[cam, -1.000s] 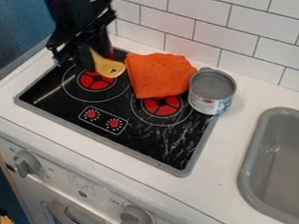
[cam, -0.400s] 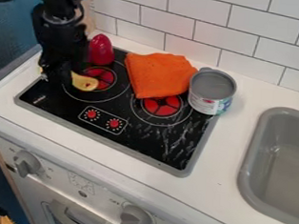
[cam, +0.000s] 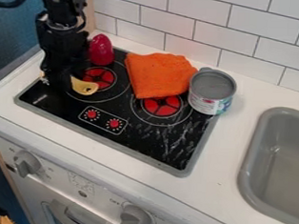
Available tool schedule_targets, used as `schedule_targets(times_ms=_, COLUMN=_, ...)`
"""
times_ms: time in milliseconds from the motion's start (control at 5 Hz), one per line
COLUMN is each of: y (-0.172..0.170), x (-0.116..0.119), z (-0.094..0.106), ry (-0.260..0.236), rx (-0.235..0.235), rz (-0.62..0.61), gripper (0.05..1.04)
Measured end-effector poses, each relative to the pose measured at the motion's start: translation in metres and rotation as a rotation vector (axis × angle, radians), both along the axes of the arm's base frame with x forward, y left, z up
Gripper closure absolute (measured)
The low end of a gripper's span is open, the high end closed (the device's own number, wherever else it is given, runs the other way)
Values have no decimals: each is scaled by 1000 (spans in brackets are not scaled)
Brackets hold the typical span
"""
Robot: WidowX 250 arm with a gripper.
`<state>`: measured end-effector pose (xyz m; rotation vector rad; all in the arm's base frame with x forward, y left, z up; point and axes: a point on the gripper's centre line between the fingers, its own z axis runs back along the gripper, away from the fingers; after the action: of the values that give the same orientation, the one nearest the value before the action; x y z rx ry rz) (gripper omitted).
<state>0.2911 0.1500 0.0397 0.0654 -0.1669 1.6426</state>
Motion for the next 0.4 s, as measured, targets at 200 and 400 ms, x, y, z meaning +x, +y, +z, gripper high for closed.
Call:
schedule_targets(times_ms=200, y=-1, x=-2, z=1, ry=16, rx=-7, rz=-2, gripper=111)
schedule_targets(times_ms=400, y=0, x=0, z=8, ry=16, rx=0, rz=6, gripper=81)
